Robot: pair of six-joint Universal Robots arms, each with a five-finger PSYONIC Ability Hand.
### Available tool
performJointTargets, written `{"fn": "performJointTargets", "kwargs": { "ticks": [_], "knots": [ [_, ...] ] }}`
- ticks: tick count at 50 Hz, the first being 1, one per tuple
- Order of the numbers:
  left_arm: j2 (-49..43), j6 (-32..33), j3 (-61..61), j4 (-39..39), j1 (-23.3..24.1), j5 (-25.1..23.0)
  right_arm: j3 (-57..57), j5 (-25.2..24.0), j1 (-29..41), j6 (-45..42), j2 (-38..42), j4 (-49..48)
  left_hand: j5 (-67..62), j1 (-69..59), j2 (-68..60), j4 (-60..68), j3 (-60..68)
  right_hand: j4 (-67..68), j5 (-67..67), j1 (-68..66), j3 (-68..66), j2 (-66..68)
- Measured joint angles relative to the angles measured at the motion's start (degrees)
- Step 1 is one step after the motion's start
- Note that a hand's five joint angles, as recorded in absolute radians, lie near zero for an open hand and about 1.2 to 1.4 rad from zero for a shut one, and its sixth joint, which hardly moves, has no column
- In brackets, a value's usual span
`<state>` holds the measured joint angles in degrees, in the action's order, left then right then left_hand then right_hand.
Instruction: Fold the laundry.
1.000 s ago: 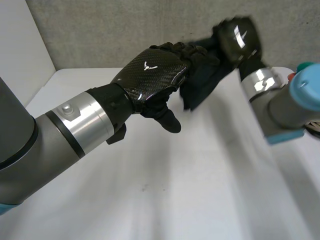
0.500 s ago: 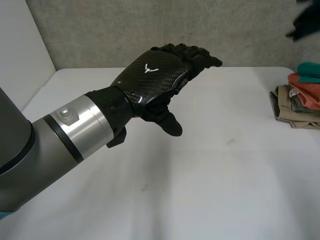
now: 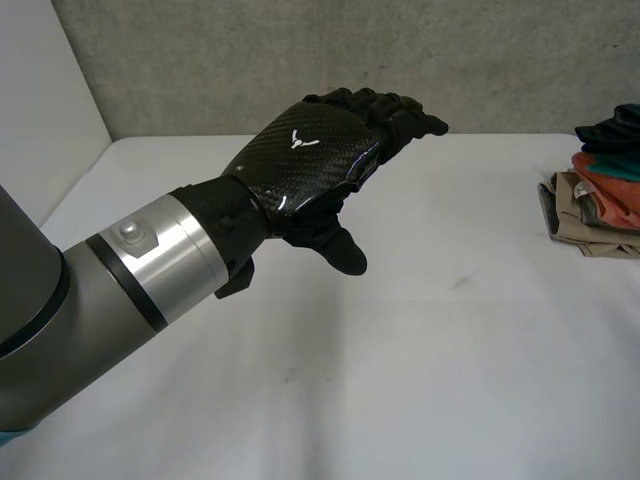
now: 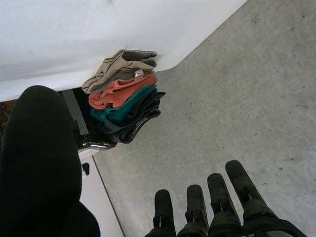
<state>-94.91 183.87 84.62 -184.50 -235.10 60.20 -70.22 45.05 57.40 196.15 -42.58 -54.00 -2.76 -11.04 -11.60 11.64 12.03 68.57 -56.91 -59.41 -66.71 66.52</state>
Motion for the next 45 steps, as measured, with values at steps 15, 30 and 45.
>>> {"fn": "performJointTargets", "kwargs": {
  "ticks": [15,30,45],
  "knots": [
    [0.1,0.0,0.4,-0.3,0.0,0.0,-4.3,5.2,0.6,-6.1,-8.3,9.2,0.0,0.0,0.0,0.0,0.0,-54.7,52.1,45.4,53.0,-52.9],
    [0.7,-0.1,0.5,-0.3,0.0,0.0,-8.9,21.9,-3.1,-29.1,-19.2,30.5,0.0,0.0,0.0,0.0,0.0,-56.4,54.4,46.0,54.6,-54.3],
    [3.3,-1.2,0.0,-0.6,-0.3,0.8,-4.4,30.9,1.1,-34.6,-37.2,35.3,0.0,0.0,0.0,0.0,0.0,-56.4,54.4,46.0,54.6,-54.3]
  ]
}}
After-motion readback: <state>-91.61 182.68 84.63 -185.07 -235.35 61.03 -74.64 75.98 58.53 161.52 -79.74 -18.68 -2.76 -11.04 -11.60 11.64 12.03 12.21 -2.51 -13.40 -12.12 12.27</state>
